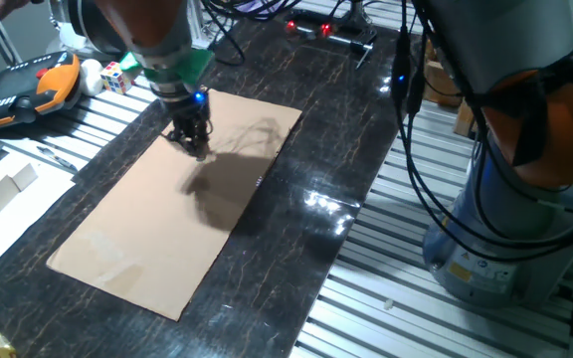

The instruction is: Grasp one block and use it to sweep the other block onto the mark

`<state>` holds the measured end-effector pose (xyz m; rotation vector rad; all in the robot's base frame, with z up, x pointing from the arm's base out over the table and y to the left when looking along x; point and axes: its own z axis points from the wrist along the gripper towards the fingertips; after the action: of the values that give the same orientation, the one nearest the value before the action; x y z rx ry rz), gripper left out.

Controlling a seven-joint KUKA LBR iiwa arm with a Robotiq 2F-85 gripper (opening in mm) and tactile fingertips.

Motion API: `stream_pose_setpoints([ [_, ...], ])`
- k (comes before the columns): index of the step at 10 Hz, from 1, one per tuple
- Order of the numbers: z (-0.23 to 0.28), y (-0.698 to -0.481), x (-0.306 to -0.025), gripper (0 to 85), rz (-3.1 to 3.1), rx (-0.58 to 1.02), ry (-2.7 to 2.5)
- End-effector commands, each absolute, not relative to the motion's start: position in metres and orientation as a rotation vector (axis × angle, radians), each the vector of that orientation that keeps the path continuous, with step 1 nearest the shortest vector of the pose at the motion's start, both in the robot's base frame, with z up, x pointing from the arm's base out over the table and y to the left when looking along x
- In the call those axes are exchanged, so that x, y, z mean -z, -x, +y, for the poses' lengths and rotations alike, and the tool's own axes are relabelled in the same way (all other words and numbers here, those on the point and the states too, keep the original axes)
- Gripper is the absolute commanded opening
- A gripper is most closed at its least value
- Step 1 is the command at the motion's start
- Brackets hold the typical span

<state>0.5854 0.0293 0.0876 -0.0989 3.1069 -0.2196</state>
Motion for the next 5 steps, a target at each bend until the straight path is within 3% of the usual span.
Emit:
stream_pose_setpoints([
  [1, 0.027, -0.588, -0.083, 1.0, 3.105, 0.235, -0.044],
  [5, 0.040, -0.604, -0.063, 1.0, 3.050, 0.136, -0.219],
])
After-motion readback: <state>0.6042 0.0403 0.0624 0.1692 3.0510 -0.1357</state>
